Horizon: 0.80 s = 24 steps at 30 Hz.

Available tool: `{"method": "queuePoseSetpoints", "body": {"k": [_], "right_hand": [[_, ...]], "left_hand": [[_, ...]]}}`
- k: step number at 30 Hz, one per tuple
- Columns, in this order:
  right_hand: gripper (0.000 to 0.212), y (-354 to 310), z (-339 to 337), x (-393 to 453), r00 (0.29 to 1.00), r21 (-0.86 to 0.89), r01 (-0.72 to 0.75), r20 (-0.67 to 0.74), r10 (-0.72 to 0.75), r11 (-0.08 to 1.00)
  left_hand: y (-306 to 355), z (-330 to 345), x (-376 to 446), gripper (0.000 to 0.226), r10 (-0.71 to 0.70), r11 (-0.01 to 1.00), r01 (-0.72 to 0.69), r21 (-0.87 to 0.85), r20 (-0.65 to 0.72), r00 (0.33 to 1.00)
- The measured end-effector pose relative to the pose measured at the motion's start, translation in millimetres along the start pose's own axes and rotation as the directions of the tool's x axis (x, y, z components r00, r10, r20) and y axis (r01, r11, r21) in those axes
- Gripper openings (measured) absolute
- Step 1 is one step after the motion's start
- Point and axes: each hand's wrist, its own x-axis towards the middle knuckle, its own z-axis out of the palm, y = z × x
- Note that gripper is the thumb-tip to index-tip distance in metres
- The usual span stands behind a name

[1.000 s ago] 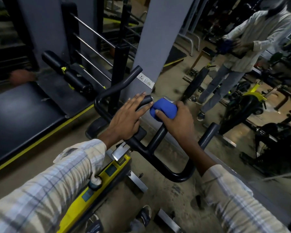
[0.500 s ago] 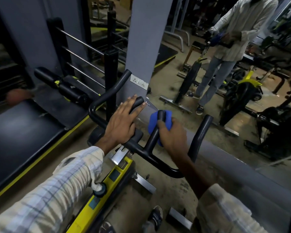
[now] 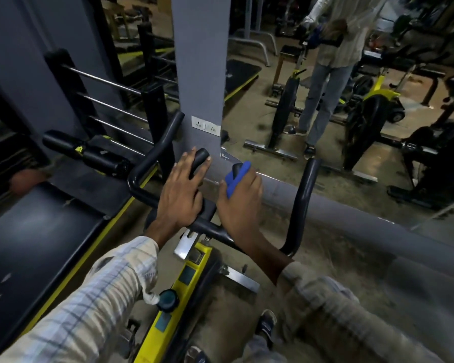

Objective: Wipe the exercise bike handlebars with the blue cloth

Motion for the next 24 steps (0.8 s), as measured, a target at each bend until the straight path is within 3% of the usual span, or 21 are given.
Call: {"method": "queuePoseSetpoints", "body": {"k": [8,12,17,20,24], "right_hand": [[0.102,3.4,9.7,-57.5,0.999,-0.075,-0.039,-0.003,0.038,0.996],[0.089,-26.4,13.4,-22.0,0.988,-0.084,-0.151,-0.038,0.148,0.985],[0.067,-16.9,7.3,-17.8,0.991,0.084,-0.119,-0.046,0.124,0.989],[0.074,-1.0,0.5,-44.3,0.992,0.2,-0.125,0.005,0.126,0.972],[0.086,0.9,-3.2,-48.4,0.98,0.214,-0.197,0.068,0.187,0.957]], "left_hand": [[1.1,3.0,-1.0,0.087,0.008,0.999,-0.008,0.036,0.006,1.0],[-0.1,6.4,-0.7,0.069,0.022,1.0,-0.022,0.018,-0.011,1.0],[-1.4,6.8,-0.3,0.089,0.042,0.998,-0.041,0.047,-0.01,0.999],[0.9,5.1,-0.2,0.09,0.042,0.998,-0.042,0.053,-0.007,0.999],[0.9,5.4,-0.2,0.088,0.04,0.998,-0.041,0.055,0.004,0.999]]}}
